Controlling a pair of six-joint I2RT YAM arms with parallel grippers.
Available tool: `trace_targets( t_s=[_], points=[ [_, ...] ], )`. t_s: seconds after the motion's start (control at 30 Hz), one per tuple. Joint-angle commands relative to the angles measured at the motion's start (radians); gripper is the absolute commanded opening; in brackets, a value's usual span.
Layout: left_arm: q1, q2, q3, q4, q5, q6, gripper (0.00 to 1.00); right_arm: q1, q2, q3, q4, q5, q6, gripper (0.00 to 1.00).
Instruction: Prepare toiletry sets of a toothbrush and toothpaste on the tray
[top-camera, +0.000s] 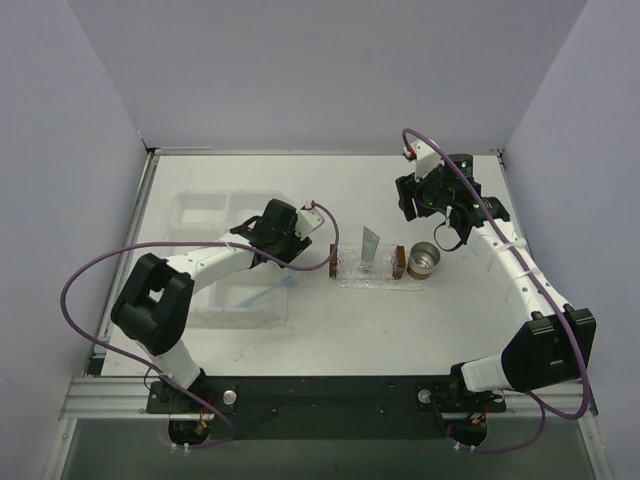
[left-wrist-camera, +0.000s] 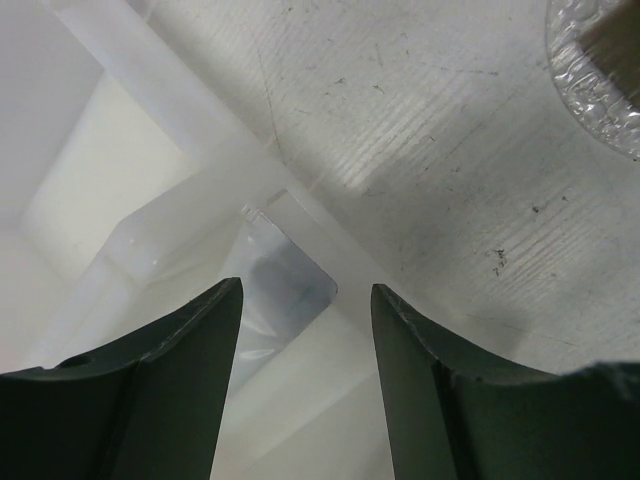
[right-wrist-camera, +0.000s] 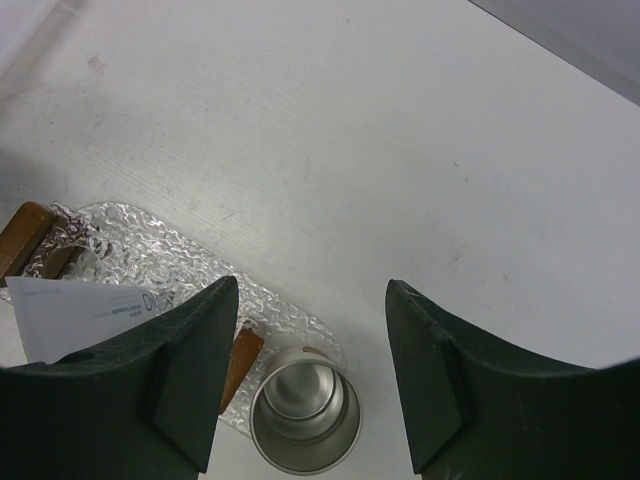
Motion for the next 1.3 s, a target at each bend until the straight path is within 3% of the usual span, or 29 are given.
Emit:
trace_targets(
  t_s=[0.0,0.33,1.07,1.27],
  points=[
    [-0.008,0.027,0.014,0.079,-0.048,-0.02,0.64,-0.004,-0.03,-0.011,0.014,-0.011,0.011,0.56],
    [-0.008,0.039,0.014,0.085,-0.056,-0.017,0.59,-0.005,-0.027,-0.028,0.018,-0.009,0.007,0.56],
    [-0.008,0.011,0.038,0.044,-0.067,0.008,0.0,-0.004,-0.031,-0.031,0.012,-0.025,0.021,0.56],
    [-0.011,-0.009,0.05,0.026,-0.068,0.012,0.0,-0.004,-0.033,-0.026,0.005,-0.026,0.024,0.56]
  ],
)
